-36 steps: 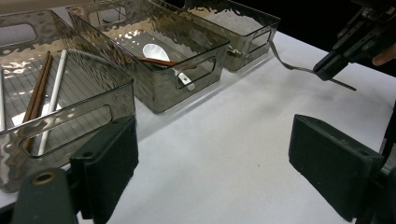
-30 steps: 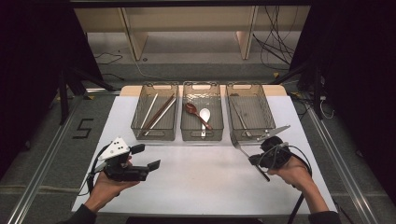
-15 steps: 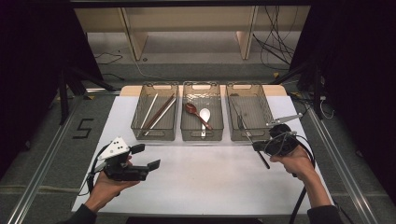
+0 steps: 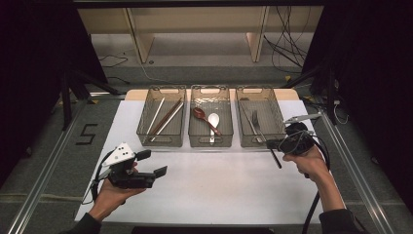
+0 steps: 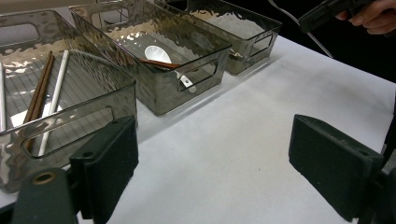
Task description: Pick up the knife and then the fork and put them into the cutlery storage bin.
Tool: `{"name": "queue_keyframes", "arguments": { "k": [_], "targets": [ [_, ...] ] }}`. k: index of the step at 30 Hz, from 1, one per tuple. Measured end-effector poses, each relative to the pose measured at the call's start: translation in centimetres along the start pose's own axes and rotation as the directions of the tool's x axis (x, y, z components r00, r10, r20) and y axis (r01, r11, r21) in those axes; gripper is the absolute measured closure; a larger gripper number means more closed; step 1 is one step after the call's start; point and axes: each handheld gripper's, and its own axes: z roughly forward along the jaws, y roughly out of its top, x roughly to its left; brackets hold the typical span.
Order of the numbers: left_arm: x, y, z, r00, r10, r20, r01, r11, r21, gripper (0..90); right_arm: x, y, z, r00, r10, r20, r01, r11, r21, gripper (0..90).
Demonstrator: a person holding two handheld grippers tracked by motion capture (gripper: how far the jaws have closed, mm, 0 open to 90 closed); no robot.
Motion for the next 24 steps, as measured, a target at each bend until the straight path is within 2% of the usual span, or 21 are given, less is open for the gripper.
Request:
{"name": "queue_keyframes", "arguments": {
  "k": [14, 17, 24],
  "targets": [
    [0.0, 0.0, -0.2, 1.0000, 0.003, 0.004, -0.003, 1.0000, -0.005, 15.1, -0.5, 1.7, -0.6, 0.9993, 0.027, 0.025, -0.026, 0.999, -0.043, 84.3],
    [0.0, 0.0, -0.2, 1.0000, 0.001, 0.004, -0.001, 1.0000, -0.007, 15.0, -0.9, 2.3, -0.7, 0.9988, 0.038, 0.030, -0.036, 0.997, -0.061, 84.3],
    [0.0, 0.0, -0.2, 1.0000, 0.001, 0.005, -0.001, 1.0000, -0.006, 15.0, -1.5, 4.2, -0.4, 0.9974, 0.055, 0.047, -0.052, 0.997, -0.064, 84.3]
  ]
}}
